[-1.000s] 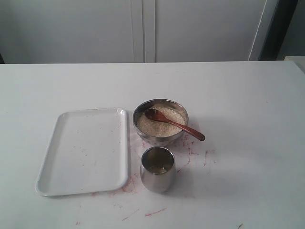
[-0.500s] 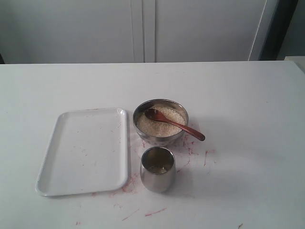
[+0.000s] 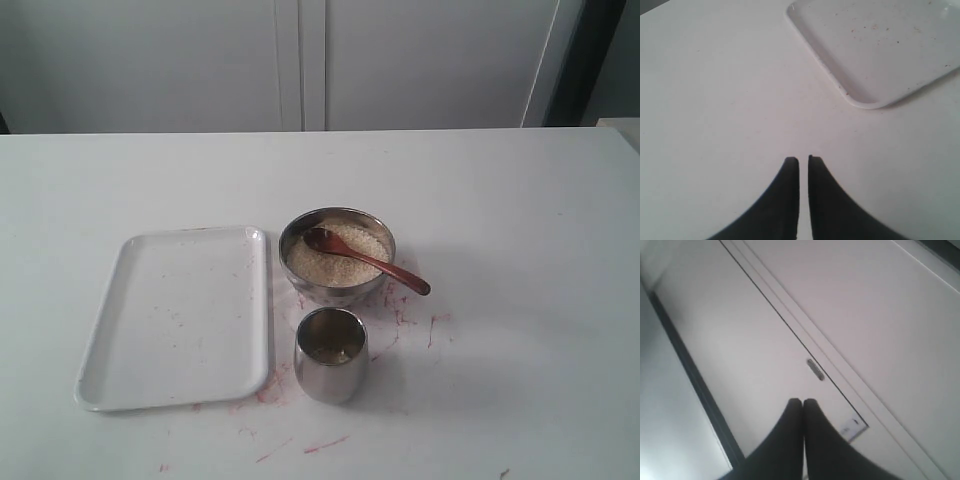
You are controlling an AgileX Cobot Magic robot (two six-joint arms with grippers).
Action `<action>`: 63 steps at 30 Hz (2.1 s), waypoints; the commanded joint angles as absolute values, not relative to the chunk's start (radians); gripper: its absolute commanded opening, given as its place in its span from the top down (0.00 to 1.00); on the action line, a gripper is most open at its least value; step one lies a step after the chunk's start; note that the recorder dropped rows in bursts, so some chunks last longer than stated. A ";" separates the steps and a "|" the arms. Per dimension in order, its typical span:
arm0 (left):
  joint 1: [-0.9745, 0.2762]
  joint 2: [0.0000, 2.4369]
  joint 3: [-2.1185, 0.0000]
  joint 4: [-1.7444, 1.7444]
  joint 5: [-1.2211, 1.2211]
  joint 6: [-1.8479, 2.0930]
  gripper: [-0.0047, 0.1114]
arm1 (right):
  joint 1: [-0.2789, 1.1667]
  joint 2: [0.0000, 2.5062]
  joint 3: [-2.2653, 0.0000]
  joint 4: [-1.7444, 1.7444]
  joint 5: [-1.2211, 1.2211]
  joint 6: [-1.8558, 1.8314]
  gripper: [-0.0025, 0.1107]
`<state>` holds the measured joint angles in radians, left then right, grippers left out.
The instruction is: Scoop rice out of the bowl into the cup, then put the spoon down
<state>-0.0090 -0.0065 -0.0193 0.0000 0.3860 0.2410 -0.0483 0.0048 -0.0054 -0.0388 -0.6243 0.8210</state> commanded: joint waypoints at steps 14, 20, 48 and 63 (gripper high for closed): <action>-0.013 0.000 -0.010 0.000 0.427 0.235 0.84 | -0.031 0.000 -0.195 -0.045 -0.819 0.866 0.98; -0.013 0.000 -0.010 0.000 0.427 0.235 0.84 | -0.031 0.000 -0.412 -0.048 -0.557 0.692 0.98; -0.013 0.000 -0.010 0.000 0.427 0.235 0.84 | 0.227 0.423 -1.298 -0.047 0.381 0.076 0.98; -0.013 0.000 -0.010 0.000 0.427 0.235 0.84 | 0.398 0.785 -1.525 -0.011 0.830 -0.143 0.98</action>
